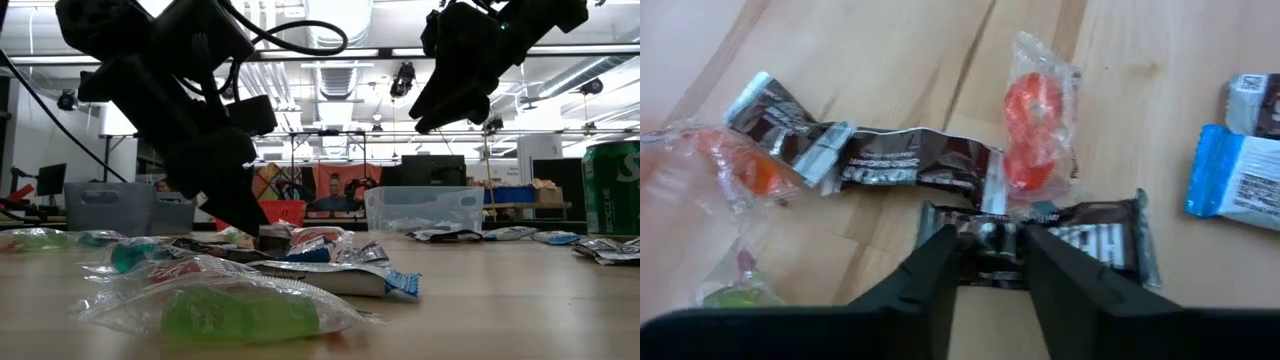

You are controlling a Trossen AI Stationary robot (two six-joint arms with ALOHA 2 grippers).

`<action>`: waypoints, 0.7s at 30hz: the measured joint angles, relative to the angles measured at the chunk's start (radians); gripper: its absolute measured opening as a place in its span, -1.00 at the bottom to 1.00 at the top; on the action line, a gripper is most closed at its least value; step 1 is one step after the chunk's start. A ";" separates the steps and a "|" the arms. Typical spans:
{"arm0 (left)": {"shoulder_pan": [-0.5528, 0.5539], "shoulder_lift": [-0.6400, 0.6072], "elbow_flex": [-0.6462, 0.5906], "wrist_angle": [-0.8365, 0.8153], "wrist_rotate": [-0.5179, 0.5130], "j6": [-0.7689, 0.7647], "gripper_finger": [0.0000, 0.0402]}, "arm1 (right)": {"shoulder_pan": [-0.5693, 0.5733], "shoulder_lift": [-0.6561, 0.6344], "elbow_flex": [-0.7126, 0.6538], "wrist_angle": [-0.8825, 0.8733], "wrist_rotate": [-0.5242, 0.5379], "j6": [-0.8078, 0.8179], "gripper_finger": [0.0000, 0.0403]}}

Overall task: Sort candy
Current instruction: Put the brown chocolate into the black bin

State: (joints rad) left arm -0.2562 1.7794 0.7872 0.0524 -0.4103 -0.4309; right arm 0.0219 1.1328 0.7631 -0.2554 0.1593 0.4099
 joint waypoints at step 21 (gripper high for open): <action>-0.006 -0.147 -0.005 -0.131 0.046 0.004 -1.00 | 0.000 0.000 -0.032 0.011 -0.001 0.001 -0.06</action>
State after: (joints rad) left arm -0.2619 1.6323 0.7822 -0.0783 -0.3645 -0.4271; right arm 0.0219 1.1332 0.7309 -0.2446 0.1585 0.4107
